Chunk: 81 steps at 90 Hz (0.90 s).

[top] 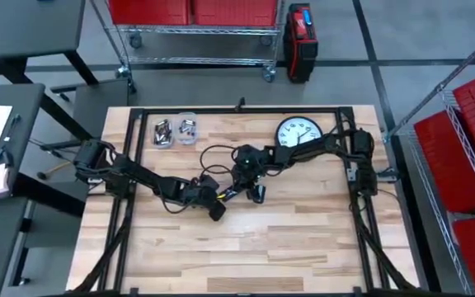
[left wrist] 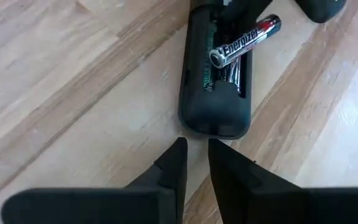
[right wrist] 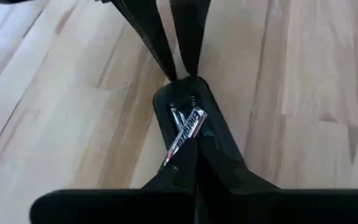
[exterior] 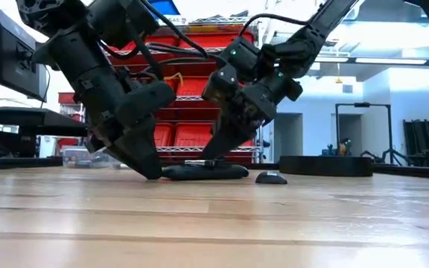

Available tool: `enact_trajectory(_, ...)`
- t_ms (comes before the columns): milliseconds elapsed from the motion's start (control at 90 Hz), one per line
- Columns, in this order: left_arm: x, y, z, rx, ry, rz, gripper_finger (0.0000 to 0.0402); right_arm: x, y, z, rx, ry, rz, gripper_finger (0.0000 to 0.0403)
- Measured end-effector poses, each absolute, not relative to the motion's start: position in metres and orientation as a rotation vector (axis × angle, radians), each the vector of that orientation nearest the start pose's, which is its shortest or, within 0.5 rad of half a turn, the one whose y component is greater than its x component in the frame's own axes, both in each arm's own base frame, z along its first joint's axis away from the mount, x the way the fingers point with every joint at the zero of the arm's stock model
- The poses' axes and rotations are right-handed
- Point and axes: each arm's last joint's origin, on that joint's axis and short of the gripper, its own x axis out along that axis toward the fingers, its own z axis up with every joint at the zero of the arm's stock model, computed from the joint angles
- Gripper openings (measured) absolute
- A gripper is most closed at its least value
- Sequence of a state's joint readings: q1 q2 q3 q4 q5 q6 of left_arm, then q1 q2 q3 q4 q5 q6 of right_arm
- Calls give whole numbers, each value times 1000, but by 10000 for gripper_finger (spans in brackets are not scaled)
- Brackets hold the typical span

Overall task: Insert battery
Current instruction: Insert the silver battery into the remote battery compartment

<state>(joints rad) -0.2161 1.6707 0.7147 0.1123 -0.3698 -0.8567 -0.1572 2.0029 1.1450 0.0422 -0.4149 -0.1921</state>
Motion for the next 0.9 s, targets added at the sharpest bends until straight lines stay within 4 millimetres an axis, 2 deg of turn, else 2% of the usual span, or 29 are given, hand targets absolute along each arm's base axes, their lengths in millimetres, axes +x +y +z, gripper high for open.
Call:
enact_trajectory(244,295,-54,130,-564,683,473,47,396,-66,133,60,743,270,0)
enact_trajectory(478,295,-54,130,-564,683,473,47,388,-77,158,52,706,237,0)
enact_trajectory(611,295,-54,130,-564,683,473,47,386,-78,165,54,691,247,0)
enact_trajectory(700,295,-54,130,-564,684,473,47,386,-73,161,50,703,266,0)
enact_trajectory(900,295,-54,130,-566,682,473,47,392,-57,137,31,748,349,0)
